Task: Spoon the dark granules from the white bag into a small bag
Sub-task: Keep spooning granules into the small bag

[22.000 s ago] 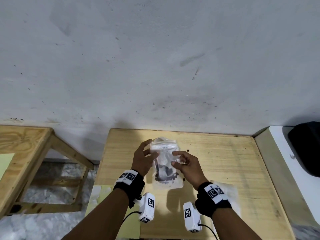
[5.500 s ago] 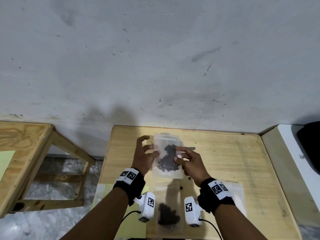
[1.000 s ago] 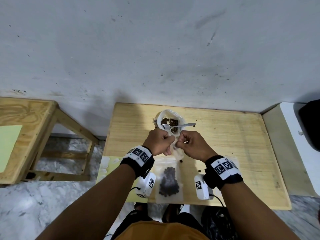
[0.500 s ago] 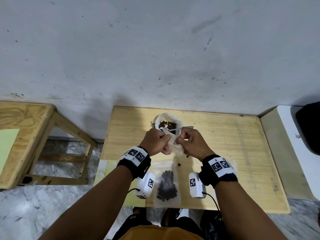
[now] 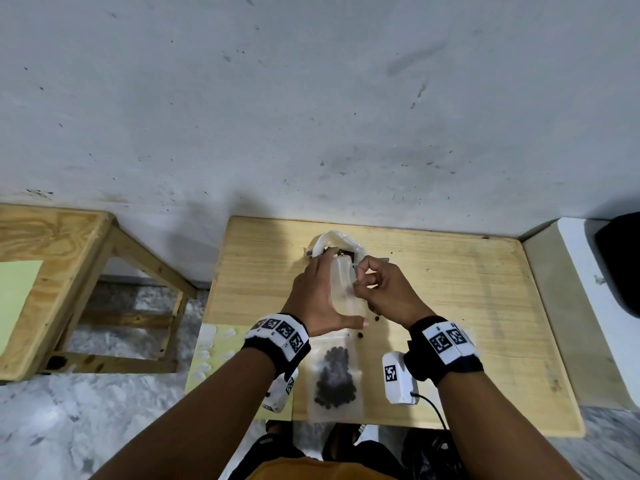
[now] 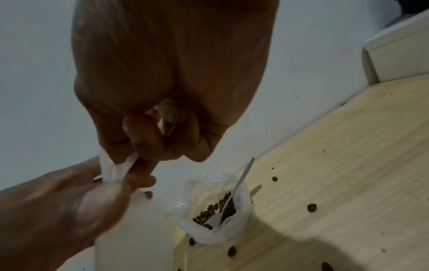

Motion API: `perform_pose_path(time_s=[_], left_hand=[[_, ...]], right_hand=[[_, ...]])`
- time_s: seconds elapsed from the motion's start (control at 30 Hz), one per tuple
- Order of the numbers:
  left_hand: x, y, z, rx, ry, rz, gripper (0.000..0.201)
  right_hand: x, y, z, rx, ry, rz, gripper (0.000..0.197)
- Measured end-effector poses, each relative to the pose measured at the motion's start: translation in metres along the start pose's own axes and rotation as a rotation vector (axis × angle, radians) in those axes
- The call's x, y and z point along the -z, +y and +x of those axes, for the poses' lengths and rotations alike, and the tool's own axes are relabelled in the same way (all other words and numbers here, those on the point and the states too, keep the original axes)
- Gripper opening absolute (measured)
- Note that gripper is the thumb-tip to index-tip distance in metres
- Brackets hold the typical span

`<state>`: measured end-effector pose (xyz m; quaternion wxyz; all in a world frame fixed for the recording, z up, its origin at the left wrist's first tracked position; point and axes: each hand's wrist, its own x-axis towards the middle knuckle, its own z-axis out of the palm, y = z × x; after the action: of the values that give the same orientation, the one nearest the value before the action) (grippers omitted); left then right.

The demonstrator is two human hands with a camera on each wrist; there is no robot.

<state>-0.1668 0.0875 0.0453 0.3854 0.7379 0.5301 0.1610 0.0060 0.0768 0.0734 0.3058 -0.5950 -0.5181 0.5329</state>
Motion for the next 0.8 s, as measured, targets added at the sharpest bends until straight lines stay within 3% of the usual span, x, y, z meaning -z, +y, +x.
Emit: perform_pose_path(time_s=[0.13,0.23,0.37,0.63,0.8], left_hand=[[-0.002,-0.008,0.003,-0.073,0.003,0.22,0.149],[-0.003,-0.009,0.002,-0.089,-0.005,0.312,0.143],[-0.003,-0.01,0.001,-0.104,0.042,0.22,0.131],[-0.003,-0.016,-0.005,-0.128,0.038,0.169,0.122],[0.001,-0.024,-0.006,-0.091,0.038,0.034,0.101]], right_hand=[[0.001,0.002,-0.001,0.002,0.013,-0.007,0.021],[0.0,0.0,0.0,0.022,0.014,-0.019,0.016],[-0.002,0.002,0.002,0.057,0.022,-0.087,0.013],[-0.008,0.016,0.006,0.086,0.074,-0.194,0.036],[-0.001,0.02,0.008,0.032,0.056,-0.125,0.021]])
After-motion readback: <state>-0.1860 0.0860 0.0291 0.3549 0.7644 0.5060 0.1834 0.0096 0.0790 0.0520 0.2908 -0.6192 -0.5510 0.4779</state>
